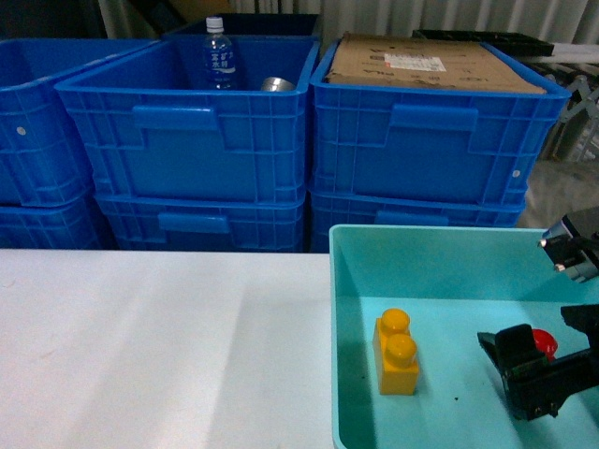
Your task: Pick red block from blue box to shelf
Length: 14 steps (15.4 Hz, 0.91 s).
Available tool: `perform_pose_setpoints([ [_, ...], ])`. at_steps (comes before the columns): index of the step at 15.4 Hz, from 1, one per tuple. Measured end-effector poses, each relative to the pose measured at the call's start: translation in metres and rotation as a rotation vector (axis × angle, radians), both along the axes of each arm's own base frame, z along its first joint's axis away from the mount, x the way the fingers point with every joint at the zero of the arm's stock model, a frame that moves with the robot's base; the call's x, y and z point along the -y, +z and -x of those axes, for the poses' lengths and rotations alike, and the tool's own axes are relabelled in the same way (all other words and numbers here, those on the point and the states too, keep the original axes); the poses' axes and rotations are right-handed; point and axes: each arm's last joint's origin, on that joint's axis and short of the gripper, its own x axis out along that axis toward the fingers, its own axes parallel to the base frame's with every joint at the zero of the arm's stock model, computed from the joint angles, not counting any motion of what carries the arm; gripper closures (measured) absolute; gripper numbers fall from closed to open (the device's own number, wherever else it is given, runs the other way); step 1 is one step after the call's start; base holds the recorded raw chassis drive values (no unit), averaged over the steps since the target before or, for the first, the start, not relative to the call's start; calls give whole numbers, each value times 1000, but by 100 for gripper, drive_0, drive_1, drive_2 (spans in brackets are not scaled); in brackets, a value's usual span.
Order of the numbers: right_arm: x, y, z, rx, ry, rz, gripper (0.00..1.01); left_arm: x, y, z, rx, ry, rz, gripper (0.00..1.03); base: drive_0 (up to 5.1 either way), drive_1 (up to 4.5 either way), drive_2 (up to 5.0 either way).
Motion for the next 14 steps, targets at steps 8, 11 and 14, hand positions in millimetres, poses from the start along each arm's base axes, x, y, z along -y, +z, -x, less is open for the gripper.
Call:
perform_pose_setpoints([
  [8,14,-33,-16,-76,-46,-3,3,0,0,0,0,0,0,5,0,0,0],
  [11,16,-42,-18,-78,-61,-13,3,0,0,0,0,0,0,5,0,0,0],
  [14,16,-43,-23,-74,-63,-15,3,0,0,0,0,0,0,5,0,0,0],
])
